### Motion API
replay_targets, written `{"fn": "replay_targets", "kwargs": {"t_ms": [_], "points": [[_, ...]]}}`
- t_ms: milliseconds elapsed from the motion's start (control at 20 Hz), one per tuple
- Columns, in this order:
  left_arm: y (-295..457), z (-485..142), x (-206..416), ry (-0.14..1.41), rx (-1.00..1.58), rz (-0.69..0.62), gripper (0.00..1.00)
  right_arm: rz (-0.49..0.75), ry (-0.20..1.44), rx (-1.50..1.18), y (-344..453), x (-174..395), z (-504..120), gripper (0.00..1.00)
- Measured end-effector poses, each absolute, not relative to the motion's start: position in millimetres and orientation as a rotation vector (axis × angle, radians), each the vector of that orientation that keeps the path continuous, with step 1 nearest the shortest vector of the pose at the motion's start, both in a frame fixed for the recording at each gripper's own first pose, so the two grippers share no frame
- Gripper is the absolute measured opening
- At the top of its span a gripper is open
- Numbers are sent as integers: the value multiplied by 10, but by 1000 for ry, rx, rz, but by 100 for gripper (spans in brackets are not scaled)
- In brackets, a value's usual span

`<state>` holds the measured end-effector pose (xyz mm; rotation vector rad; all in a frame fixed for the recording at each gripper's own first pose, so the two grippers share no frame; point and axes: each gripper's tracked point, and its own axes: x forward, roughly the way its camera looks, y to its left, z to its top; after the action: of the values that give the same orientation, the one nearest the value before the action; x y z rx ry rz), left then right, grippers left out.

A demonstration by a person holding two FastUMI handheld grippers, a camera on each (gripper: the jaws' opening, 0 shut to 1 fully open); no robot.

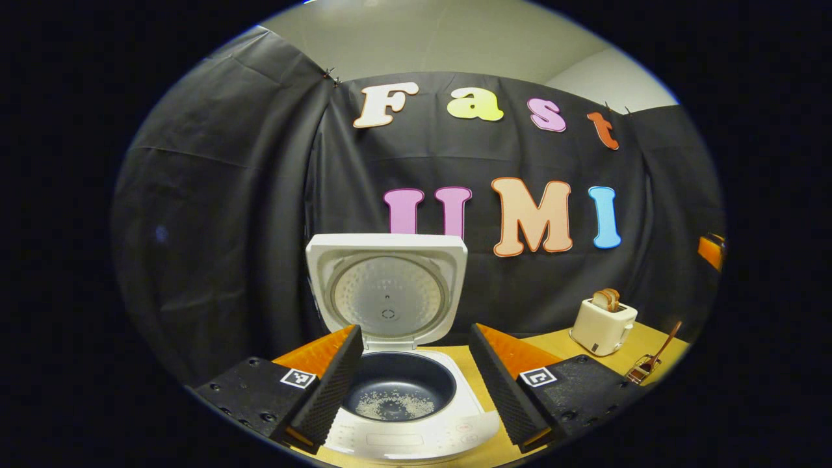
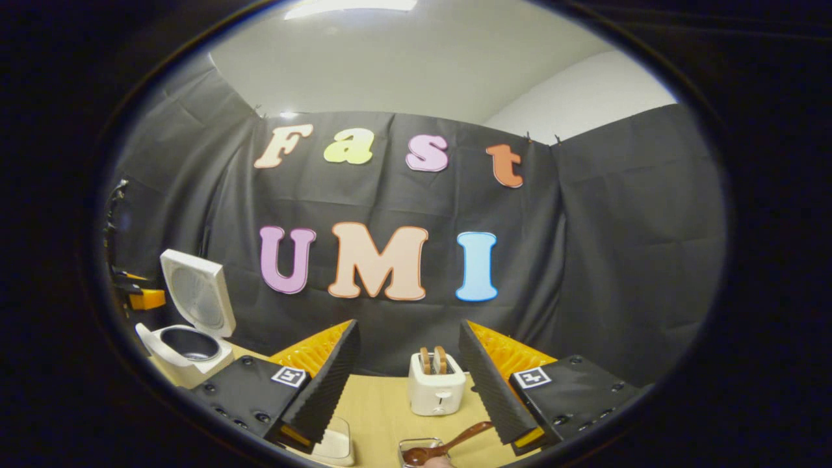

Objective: Close the left gripper, press the button to open the rice cooker; take a wooden spoon from the chopstick holder with the right hand, scoop a spoonful of rice and pour it into the rice cooker, then put the wooden spoon back into the chopstick holder.

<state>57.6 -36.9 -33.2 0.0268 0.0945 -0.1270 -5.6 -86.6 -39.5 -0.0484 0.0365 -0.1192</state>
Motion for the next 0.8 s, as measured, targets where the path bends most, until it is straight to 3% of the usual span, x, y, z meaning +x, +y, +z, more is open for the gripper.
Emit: {"fn": "replay_targets", "kwargs": {"t_ms": [150, 300, 800], "points": [[-395, -299, 496, 93, 29, -128, 97, -145, 107, -68, -1072, 50, -749, 94], [-428, -246, 423, 90, 34, -125, 97, -174, 192, -76, -1308, 165, -1178, 100], [-238, -226, 169, 108, 58, -42, 97, -249, 447, 75, -1856, 335, -2350, 100]]}}
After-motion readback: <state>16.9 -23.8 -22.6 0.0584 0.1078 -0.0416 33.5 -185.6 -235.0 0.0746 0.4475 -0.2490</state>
